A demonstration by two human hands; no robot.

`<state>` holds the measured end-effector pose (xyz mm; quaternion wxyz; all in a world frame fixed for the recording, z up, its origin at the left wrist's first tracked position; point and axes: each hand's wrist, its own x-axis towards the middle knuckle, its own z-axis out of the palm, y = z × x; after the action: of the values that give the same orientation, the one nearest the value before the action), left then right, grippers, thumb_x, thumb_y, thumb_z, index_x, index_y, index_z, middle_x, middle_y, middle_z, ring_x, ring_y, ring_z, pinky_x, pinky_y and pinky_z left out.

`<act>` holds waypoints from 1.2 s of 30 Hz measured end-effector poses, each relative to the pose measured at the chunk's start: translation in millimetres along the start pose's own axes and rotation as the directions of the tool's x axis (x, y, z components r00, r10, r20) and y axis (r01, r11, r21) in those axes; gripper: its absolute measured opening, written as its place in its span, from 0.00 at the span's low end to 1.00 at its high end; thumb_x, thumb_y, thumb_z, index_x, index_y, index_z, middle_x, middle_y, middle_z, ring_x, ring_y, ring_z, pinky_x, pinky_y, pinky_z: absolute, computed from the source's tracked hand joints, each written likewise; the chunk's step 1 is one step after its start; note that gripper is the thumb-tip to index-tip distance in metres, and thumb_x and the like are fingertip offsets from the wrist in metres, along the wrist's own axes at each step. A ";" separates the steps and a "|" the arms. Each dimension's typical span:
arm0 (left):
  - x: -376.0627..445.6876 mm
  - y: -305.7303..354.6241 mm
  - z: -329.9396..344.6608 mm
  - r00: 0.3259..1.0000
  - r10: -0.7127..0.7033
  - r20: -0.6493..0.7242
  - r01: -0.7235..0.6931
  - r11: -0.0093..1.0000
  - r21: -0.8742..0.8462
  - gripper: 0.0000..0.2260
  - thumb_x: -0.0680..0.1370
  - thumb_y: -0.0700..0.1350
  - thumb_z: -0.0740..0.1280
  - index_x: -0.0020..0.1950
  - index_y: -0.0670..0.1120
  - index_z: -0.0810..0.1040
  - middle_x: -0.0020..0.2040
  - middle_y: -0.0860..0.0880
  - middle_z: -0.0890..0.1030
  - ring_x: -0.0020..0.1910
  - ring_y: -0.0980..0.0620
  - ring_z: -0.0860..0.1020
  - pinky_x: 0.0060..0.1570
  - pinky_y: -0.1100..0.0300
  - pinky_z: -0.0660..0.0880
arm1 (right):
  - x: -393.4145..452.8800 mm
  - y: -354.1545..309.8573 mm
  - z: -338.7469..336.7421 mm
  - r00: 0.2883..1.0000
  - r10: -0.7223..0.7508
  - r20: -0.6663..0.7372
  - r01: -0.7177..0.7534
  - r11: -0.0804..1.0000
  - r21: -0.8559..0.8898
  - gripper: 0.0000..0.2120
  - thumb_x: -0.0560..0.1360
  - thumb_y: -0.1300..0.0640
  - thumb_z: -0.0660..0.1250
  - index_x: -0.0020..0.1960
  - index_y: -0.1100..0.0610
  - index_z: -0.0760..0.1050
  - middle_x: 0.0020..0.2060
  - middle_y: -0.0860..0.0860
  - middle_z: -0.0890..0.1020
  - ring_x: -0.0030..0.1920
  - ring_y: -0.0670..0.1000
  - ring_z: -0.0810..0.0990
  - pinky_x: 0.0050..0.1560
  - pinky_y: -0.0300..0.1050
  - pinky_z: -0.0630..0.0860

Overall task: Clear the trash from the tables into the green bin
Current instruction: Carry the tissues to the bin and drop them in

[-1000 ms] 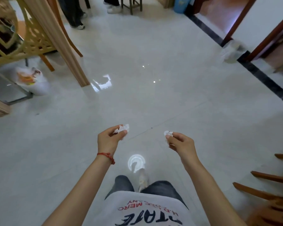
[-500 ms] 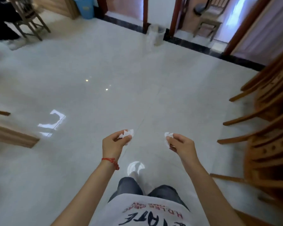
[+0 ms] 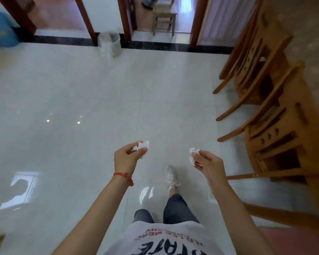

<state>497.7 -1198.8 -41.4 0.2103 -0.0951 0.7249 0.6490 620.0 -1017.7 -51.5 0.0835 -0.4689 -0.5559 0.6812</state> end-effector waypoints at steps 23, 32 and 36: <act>294.1 151.3 199.4 1.000 -0.022 0.015 0.022 0.999 0.041 0.12 0.69 0.35 0.72 0.51 0.42 0.81 0.42 0.51 0.82 0.42 0.55 0.80 0.47 0.63 0.77 | 314.4 -216.3 48.2 0.999 -0.038 0.017 0.038 0.999 -0.023 0.08 0.70 0.59 0.72 0.32 0.55 0.81 0.26 0.48 0.78 0.34 0.50 0.75 0.56 0.57 0.77; 460.9 242.1 257.0 0.996 0.027 0.089 -0.034 0.996 0.077 0.12 0.68 0.35 0.72 0.52 0.41 0.81 0.46 0.44 0.82 0.44 0.50 0.80 0.49 0.59 0.77 | 443.6 -305.1 106.9 0.995 -0.055 -0.081 0.057 0.998 0.015 0.06 0.70 0.59 0.72 0.35 0.55 0.80 0.26 0.44 0.80 0.38 0.50 0.79 0.46 0.42 0.79; 513.1 273.5 284.0 0.994 0.020 0.107 -0.030 0.995 0.091 0.13 0.68 0.36 0.72 0.52 0.40 0.81 0.47 0.44 0.82 0.44 0.51 0.79 0.51 0.57 0.76 | 486.1 -340.4 119.5 0.994 -0.057 -0.093 0.058 0.998 0.015 0.06 0.71 0.59 0.71 0.35 0.54 0.79 0.31 0.48 0.80 0.37 0.48 0.79 0.39 0.33 0.77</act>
<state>-21.6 -812.8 -34.4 0.2447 -0.0415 0.7431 0.6214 128.4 -664.8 -39.4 0.1329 -0.4829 -0.5588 0.6610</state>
